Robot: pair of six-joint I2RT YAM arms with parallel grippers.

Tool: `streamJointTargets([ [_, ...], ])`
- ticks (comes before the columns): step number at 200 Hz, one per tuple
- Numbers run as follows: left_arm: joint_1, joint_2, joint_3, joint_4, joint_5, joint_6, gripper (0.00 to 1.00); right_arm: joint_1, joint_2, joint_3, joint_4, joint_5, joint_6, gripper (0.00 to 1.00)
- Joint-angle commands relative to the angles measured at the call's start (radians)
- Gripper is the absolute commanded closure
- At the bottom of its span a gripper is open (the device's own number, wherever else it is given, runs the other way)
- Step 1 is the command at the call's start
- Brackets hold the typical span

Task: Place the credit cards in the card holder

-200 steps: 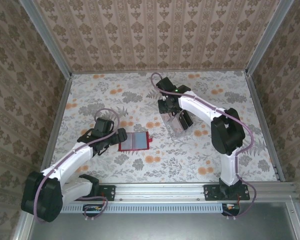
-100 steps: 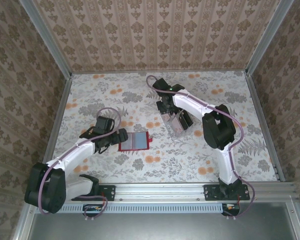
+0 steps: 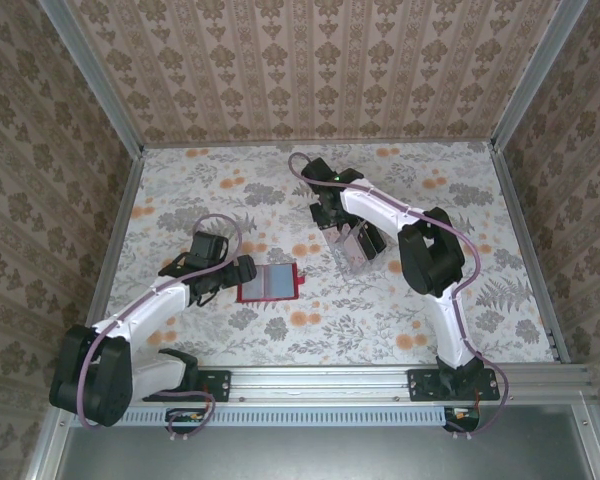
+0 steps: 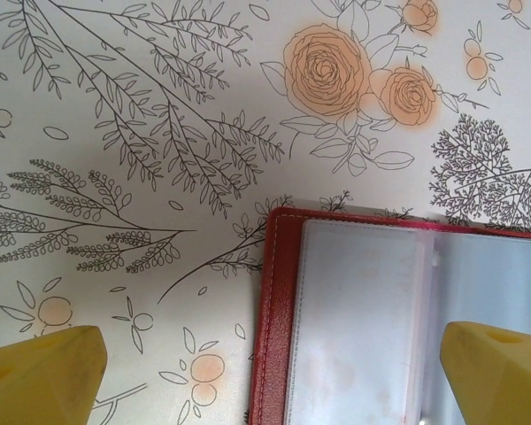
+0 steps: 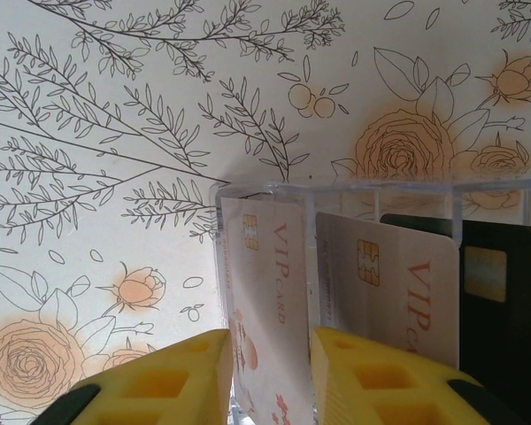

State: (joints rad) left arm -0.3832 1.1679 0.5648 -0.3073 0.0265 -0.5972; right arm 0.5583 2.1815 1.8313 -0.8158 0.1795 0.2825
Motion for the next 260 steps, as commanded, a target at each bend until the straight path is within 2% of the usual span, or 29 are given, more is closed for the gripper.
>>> streamJointTargets([
  [1, 0.01, 0.002, 0.004, 0.003, 0.011, 0.022, 0.0, 0.002, 0.024, 0.01, -0.041, -0.005, -0.018, 0.7],
  [44, 0.011, 0.003, 0.003, 0.006, 0.011, 0.02, 0.0, 0.002, 0.005, -0.004, -0.032, -0.008, -0.013, 0.72],
  [79, 0.011, 0.006, 0.001, 0.01, 0.013, 0.019, 0.0, 0.003, -0.032, -0.021, -0.022, 0.021, -0.013, 0.65],
  [149, 0.011, 0.021, 0.0, 0.025, 0.021, 0.016, 0.0, 0.016, -0.038, -0.021, -0.028, 0.075, -0.028, 0.63],
  [260, 0.01, 0.022, -0.008, 0.025, 0.021, 0.016, 0.0, 0.016, 0.009, -0.003, -0.04, 0.027, -0.022, 0.63],
])
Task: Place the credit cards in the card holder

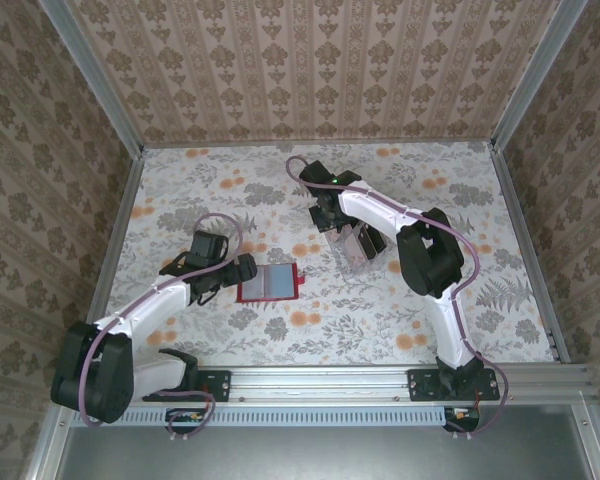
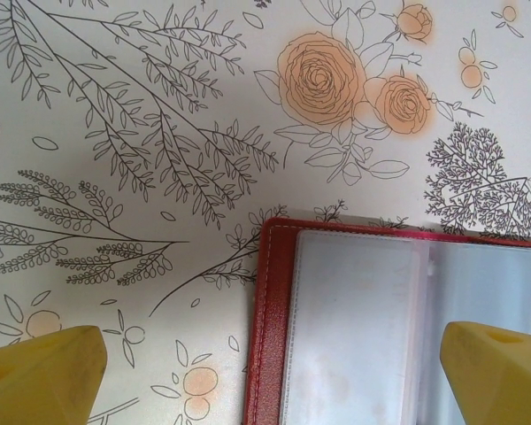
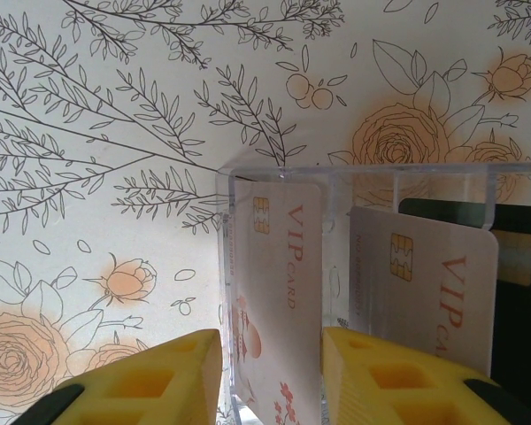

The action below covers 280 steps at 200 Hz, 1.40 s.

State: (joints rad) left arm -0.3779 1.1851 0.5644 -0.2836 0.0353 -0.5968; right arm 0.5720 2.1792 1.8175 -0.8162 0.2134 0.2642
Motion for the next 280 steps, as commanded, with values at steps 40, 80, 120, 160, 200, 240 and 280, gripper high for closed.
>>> streamJointTargets([
  [40, 0.005, 0.003, -0.009, 0.001, 0.011, 0.014, 0.0, 0.002, 0.01, 0.006, -0.026, -0.034, 0.004, 0.67],
  [80, 0.005, 0.002, -0.009, 0.0, 0.006, 0.012, 0.0, 0.002, -0.018, -0.013, 0.008, -0.066, 0.024, 0.71],
  [120, 0.008, 0.008, -0.006, -0.002, 0.003, 0.019, 0.0, -0.003, -0.022, -0.012, 0.014, -0.072, 0.031, 0.73],
  [160, 0.007, 0.015, -0.007, 0.002, 0.006, 0.019, 0.0, -0.015, -0.024, -0.015, 0.017, -0.089, 0.037, 0.79],
  [200, 0.007, 0.01, -0.006, -0.002, 0.008, 0.019, 0.0, -0.03, -0.025, -0.018, 0.021, -0.123, 0.043, 0.87],
  [240, 0.008, -0.002, -0.007, -0.011, 0.007, 0.019, 0.0, -0.05, -0.041, -0.021, 0.032, -0.166, 0.049, 1.0],
  [280, 0.007, -0.025, -0.006, -0.03, 0.0, 0.014, 0.0, -0.064, -0.081, -0.018, 0.044, -0.205, 0.055, 1.0],
])
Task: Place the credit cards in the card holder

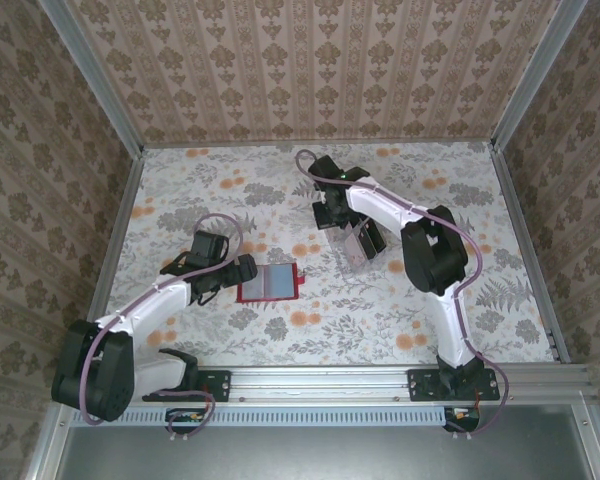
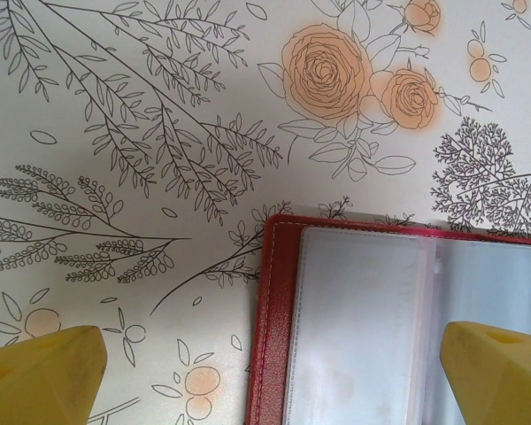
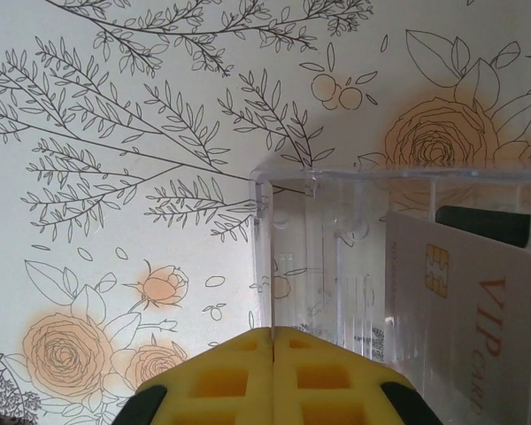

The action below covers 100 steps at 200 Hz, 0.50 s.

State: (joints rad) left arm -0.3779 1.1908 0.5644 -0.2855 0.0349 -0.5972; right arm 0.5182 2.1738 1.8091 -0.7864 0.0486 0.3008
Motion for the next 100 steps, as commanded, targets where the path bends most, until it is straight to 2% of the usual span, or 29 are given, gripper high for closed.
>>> streamJointTargets([
  [1, 0.007, -0.031, -0.006, -0.029, 0.001, 0.014, 0.0, -0.01, -0.077, -0.009, 0.015, -0.041, 0.019, 1.0],
  [62, 0.012, -0.035, -0.002, -0.038, -0.021, 0.013, 0.0, -0.006, -0.236, -0.078, 0.093, -0.155, 0.079, 1.0],
  [100, 0.017, -0.031, 0.003, -0.058, -0.042, 0.017, 0.0, 0.048, -0.357, -0.223, 0.232, -0.242, 0.192, 1.0],
])
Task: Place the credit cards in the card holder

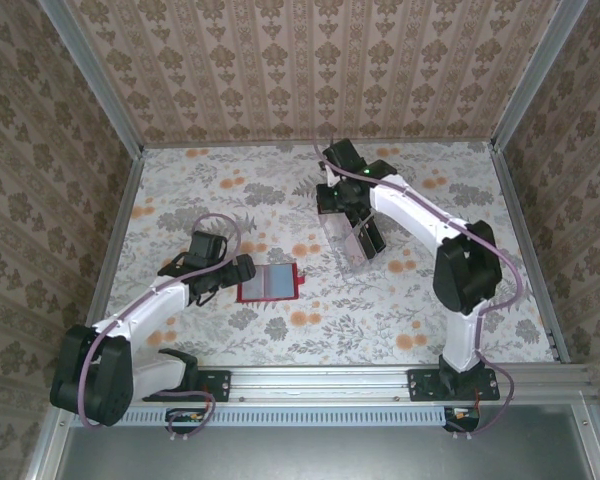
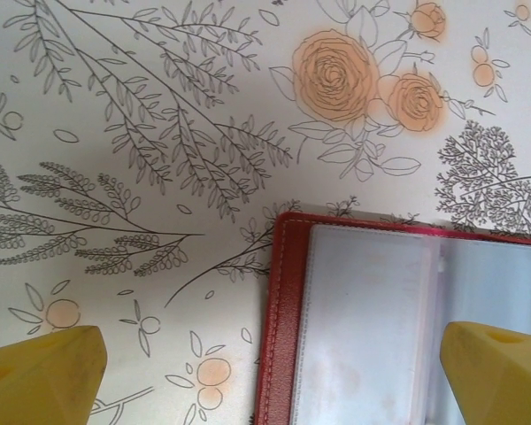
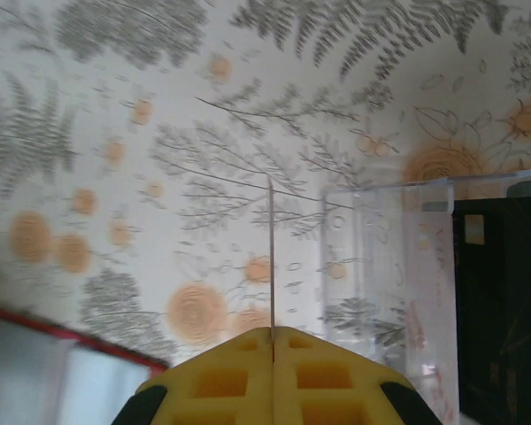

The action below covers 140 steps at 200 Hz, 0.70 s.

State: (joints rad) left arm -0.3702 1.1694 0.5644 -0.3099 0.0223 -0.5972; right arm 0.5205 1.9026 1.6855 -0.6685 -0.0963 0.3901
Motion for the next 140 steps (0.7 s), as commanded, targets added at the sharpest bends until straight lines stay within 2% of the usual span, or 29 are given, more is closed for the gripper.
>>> streamJointTargets([
  [1, 0.01, -0.01, 0.002, -0.033, -0.03, 0.017, 0.0, 0.046, -0.085, -0.099, 0.115, -0.097, 0.103, 1.0],
  [22, 0.013, -0.014, -0.001, -0.047, -0.053, 0.017, 0.0, 0.13, -0.131, -0.238, 0.271, -0.114, 0.213, 1.0],
  [69, 0.024, -0.033, -0.01, -0.06, -0.07, 0.028, 0.0, 0.295, -0.117, -0.441, 0.572, -0.035, 0.422, 1.0],
  [110, 0.026, -0.037, -0.02, -0.059, -0.063, 0.039, 0.0, 0.338, -0.057, -0.505, 0.717, -0.017, 0.535, 1.0],
  [140, 0.026, -0.031, -0.027, -0.046, -0.053, 0.041, 0.0, 0.352, -0.033, -0.516, 0.728, -0.01, 0.561, 1.0],
])
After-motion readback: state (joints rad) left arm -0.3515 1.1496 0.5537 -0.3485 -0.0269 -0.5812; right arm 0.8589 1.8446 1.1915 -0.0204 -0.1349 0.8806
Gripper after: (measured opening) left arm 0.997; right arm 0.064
